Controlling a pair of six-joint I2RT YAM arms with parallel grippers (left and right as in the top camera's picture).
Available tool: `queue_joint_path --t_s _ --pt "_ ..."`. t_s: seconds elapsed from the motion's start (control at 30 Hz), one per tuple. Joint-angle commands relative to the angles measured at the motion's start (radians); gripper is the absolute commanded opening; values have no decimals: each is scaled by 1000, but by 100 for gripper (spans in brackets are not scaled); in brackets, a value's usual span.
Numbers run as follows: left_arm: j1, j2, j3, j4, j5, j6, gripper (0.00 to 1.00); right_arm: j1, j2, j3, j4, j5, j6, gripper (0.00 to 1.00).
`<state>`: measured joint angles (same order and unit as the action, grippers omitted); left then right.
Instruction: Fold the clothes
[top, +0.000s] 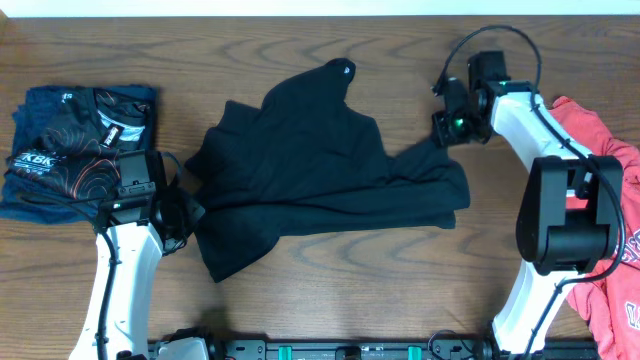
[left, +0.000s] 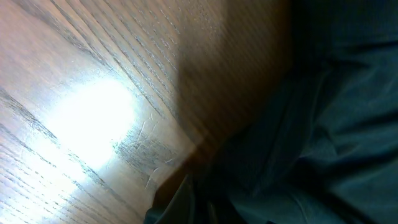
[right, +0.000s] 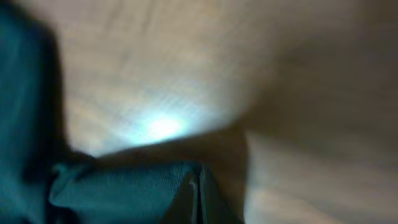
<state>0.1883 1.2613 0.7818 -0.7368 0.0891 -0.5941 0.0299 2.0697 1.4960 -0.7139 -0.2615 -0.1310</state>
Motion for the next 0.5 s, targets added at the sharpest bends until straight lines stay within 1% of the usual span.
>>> queue_joint_path --t_s 0.0,0.1,0.2,0.23,0.33,0.37,0.43,0.47 --pt "1 0 5 -6 -26 14 6 -43 -3 167 42 147 164 1" --pt "1 0 5 -3 -24 14 6 -84 -3 323 72 282 321 1" --pt "1 0 5 14 8 14 6 -122 -3 422 106 306 373 1" --pt "1 0 5 25 27 14 6 -131 -3 435 115 304 386 10" --pt "1 0 5 71 91 14 6 -145 -3 439 96 286 379 60" --pt "1 0 5 87 105 14 6 -145 -3 435 63 287 360 65" --pt "0 0 5 108 109 14 6 -145 -3 422 -19 288 312 69" --pt "-1 0 5 115 109 15 6 -145 -3 420 -77 288 297 69"
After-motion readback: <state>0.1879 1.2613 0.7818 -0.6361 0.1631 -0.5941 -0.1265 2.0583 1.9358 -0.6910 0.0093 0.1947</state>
